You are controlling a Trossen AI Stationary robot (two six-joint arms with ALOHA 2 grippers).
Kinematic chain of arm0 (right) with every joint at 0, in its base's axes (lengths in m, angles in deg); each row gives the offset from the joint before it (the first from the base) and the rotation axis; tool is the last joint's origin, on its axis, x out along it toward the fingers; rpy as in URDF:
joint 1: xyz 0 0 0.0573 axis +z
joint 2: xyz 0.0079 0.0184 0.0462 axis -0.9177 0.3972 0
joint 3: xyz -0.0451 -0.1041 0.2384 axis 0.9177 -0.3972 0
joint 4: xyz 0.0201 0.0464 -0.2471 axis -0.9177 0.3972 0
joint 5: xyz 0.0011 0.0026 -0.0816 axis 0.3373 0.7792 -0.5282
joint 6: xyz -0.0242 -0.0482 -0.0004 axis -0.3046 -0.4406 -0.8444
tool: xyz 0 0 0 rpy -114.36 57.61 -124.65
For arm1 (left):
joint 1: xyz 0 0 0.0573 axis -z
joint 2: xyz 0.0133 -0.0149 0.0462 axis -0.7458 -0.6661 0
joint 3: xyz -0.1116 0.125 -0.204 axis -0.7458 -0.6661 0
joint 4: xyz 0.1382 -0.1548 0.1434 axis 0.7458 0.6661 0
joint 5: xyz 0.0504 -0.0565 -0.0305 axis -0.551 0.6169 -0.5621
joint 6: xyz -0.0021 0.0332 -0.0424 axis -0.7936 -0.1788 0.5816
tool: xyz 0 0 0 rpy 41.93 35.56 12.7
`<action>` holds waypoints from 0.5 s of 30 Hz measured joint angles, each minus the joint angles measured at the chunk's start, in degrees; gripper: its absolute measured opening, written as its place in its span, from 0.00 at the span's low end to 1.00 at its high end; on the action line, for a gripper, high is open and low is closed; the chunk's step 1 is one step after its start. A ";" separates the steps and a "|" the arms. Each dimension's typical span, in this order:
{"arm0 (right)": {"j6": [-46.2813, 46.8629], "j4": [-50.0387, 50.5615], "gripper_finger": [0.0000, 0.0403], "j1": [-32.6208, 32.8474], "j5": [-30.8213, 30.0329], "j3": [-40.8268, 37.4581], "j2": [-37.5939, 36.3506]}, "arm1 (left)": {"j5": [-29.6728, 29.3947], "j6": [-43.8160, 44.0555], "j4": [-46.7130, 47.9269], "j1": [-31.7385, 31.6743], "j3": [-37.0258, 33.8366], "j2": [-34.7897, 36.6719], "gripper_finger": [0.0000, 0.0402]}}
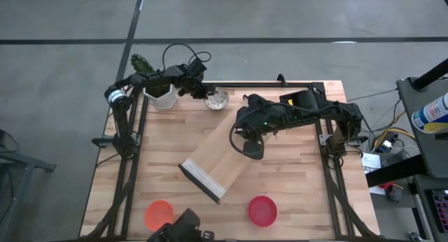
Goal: Pick & Place Mini bowls
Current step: Stack the white patterned bowl on the white patterned bowl on the shelf
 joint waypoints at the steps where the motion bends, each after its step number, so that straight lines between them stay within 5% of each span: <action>1: 0.01 0.00 0.17 0.00 0.00 0.01 0.00 | 0.41 -0.10 -0.02 0.00 0.37 0.00 0.01; 15: -0.29 0.00 0.17 -0.02 0.00 0.01 -0.02 | 6.52 -7.34 16.95 -0.78 13.79 0.11 0.00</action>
